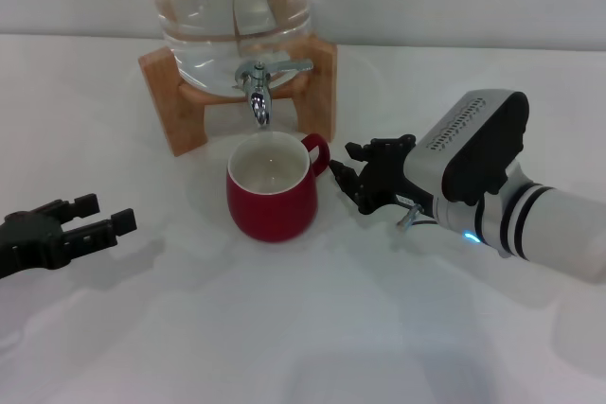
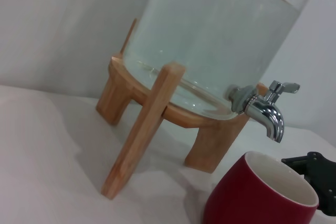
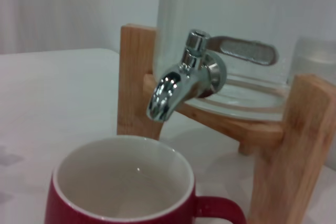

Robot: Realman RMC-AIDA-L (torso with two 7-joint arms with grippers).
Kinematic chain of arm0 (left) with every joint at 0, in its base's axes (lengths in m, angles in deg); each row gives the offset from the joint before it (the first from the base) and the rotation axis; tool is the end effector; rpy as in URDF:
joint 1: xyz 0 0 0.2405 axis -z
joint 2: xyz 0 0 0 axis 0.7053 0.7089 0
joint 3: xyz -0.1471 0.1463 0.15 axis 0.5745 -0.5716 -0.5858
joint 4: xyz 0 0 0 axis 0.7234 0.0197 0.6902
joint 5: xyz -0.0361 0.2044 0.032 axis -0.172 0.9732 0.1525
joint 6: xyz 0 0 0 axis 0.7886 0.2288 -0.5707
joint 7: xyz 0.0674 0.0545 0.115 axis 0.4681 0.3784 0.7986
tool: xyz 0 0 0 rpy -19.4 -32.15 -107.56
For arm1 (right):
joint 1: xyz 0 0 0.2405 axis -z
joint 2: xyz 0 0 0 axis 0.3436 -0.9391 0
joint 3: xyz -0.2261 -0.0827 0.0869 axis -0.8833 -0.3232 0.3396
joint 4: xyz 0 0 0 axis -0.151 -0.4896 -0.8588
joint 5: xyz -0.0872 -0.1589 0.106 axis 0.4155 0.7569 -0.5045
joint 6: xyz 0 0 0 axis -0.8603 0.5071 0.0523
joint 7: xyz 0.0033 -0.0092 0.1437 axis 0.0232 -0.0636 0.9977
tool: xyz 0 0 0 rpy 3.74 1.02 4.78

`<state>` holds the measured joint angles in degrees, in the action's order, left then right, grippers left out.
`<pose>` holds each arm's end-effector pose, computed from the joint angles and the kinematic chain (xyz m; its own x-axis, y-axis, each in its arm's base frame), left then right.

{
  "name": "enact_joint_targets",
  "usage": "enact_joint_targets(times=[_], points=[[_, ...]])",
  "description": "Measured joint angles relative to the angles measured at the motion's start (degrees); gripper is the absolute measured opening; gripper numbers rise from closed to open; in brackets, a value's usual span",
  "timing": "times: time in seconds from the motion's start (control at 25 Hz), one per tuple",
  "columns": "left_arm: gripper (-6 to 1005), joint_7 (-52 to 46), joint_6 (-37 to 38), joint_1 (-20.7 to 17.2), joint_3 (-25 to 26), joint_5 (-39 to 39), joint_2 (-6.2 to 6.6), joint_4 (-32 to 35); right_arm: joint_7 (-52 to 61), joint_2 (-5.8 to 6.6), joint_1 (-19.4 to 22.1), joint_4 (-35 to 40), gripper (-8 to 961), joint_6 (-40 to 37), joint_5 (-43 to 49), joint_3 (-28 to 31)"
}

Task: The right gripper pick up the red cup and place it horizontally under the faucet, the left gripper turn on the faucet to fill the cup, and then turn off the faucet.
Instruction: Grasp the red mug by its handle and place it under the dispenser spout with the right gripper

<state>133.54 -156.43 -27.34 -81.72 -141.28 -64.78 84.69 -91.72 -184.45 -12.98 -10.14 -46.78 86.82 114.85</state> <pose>-0.3498 0.2705 0.0500 0.5193 0.5611 0.6446 0.8173 -0.5466 -0.1826 0.1793 0.3673 -0.1226 0.9192 -0.1817 -0.3495 -0.3638 -0.7318 -0.5763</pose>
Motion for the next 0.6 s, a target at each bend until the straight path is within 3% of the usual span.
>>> enact_joint_targets(times=[0.32, 0.6], points=[[882, -0.09, -0.05, -0.07, 0.06, 0.12, 0.07, 0.00, 0.00, 1.05, 3.13, -3.72, 394, -0.90, 1.09, 0.09], [882, -0.10, 0.43, -0.13, 0.04, 0.27, 0.22, 0.00, -0.03, 3.31, 10.53, -13.87, 403, -4.34, 4.24, -0.17]])
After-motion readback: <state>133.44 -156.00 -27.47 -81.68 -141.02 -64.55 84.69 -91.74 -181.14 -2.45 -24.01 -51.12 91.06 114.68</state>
